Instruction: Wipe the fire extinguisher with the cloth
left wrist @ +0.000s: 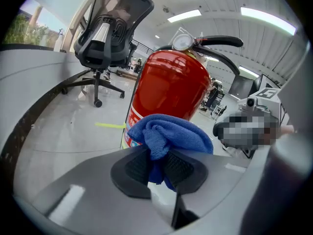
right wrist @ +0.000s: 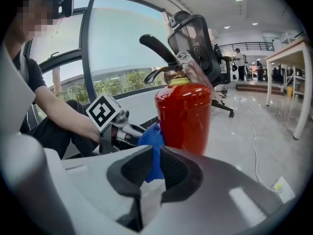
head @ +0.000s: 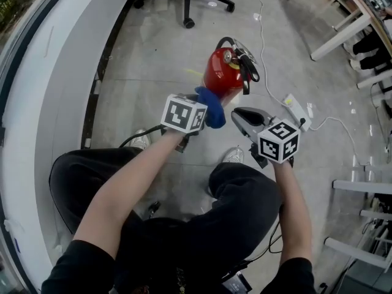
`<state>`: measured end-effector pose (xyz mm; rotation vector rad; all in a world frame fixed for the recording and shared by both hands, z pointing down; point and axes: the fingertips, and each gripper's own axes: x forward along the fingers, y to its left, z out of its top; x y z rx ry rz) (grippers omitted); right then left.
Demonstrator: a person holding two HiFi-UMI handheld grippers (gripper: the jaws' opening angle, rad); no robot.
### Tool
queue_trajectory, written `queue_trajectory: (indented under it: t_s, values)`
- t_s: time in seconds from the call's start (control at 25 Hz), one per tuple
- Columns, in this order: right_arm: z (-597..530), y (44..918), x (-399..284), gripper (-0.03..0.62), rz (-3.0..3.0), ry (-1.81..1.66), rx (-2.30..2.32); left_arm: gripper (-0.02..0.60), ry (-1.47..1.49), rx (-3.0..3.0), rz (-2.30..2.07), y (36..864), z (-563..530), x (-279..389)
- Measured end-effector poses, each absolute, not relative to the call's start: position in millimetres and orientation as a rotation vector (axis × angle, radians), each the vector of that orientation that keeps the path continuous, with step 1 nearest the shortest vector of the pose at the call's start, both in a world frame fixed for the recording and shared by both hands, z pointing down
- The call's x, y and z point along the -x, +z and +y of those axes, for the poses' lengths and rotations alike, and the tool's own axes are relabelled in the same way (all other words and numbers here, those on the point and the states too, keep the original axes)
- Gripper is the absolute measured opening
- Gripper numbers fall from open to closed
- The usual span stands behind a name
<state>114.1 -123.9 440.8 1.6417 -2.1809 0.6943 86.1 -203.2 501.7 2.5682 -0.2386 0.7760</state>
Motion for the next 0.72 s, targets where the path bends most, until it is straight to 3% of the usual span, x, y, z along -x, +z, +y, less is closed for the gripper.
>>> queue_trajectory:
  t_s: [0.24, 0.64, 0.68, 0.72]
  values:
    - [-120.3, 449.6, -110.5, 0.046, -2.181, 0.718, -1.628, 0.055, 0.805, -2.546, -0.194, 517.7, -179.9, -91.6]
    - [-123.1, 465.9, -126.0, 0.044, -2.132, 0.722, -1.668, 0.055, 0.902, -2.580, -0.307, 536.6, -228.9, -79.5]
    - [-124.7, 468.6, -125.5, 0.002, -2.127, 0.716, -1.658, 0.055, 0.914, -2.592, -0.314, 538.1, -234.6, -79.2]
    - [-126.2, 471.1, -124.2, 0.002, -2.127, 0.709, -1.644, 0.055, 0.925, -2.601, -0.318, 539.8, -240.3, -79.3]
